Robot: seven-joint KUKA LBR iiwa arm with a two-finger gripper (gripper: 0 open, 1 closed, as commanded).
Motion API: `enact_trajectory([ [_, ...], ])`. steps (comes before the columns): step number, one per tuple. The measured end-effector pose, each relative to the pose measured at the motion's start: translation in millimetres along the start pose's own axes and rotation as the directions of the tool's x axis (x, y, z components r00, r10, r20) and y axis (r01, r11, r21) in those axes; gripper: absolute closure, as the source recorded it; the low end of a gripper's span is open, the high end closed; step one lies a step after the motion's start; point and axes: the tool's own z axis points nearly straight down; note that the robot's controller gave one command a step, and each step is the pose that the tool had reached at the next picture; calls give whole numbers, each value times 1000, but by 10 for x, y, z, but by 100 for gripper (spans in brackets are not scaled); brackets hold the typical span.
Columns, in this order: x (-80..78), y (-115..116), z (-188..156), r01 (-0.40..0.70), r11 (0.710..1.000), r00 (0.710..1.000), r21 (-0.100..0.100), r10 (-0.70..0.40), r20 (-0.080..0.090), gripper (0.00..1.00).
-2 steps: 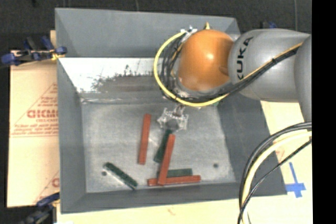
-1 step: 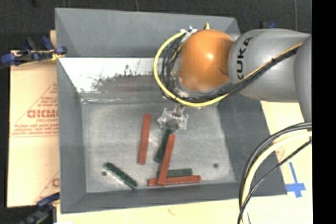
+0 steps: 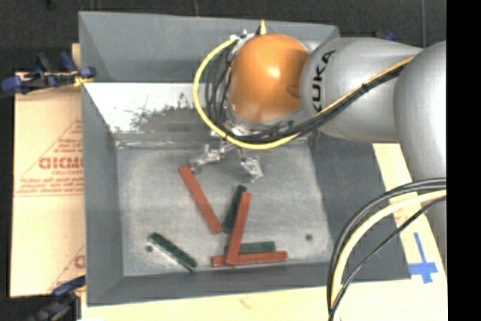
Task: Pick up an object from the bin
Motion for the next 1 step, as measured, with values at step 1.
enact_trajectory([
  [1,2,-1,-2,-2,1000,1000,-1,2,1,0],
])
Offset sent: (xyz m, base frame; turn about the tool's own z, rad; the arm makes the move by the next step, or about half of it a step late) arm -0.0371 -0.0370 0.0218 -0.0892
